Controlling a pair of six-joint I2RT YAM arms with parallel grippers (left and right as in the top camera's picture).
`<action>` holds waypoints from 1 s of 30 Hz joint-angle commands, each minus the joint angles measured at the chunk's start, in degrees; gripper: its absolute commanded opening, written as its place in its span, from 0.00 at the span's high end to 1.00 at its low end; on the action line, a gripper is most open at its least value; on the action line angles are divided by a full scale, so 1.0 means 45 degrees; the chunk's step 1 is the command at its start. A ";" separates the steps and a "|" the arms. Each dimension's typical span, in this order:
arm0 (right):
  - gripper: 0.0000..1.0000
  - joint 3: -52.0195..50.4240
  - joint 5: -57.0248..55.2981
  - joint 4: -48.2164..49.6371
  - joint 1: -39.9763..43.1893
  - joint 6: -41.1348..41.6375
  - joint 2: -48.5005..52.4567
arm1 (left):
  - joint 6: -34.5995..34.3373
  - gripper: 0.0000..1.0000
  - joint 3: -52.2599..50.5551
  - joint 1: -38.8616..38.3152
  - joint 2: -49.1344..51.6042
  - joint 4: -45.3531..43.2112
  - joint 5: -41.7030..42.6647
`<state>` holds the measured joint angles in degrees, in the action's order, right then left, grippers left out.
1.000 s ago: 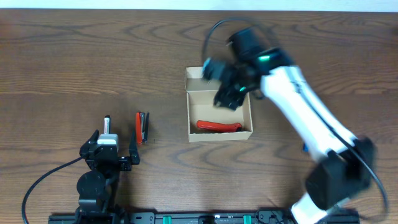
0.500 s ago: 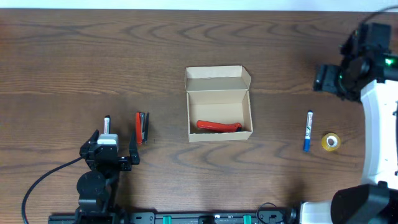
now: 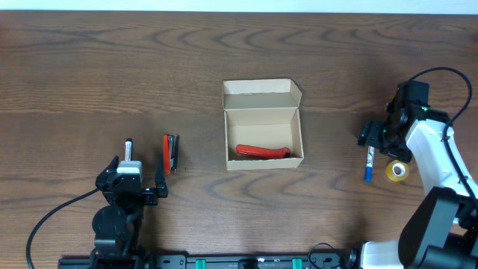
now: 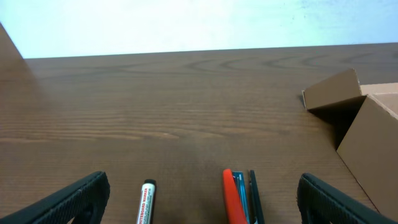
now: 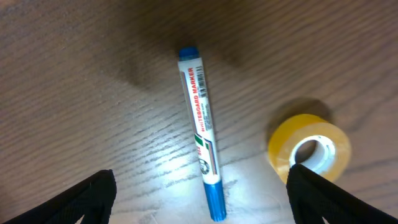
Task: Pack container
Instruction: 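Move the right gripper to the blue-capped marker and grasp it, then place the blue-capped marker into the box with the right gripper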
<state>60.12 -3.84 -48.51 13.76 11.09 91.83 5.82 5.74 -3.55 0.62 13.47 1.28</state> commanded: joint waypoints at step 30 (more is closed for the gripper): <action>0.99 -0.0083 0.0845 0.1030 0.0044 -0.0510 0.3405 | -0.0058 0.05 -0.0330 -0.0039 -0.0073 0.0136 -0.0039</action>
<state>60.64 -0.75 -44.49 13.80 10.17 104.86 5.85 5.74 -3.55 0.62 13.50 1.28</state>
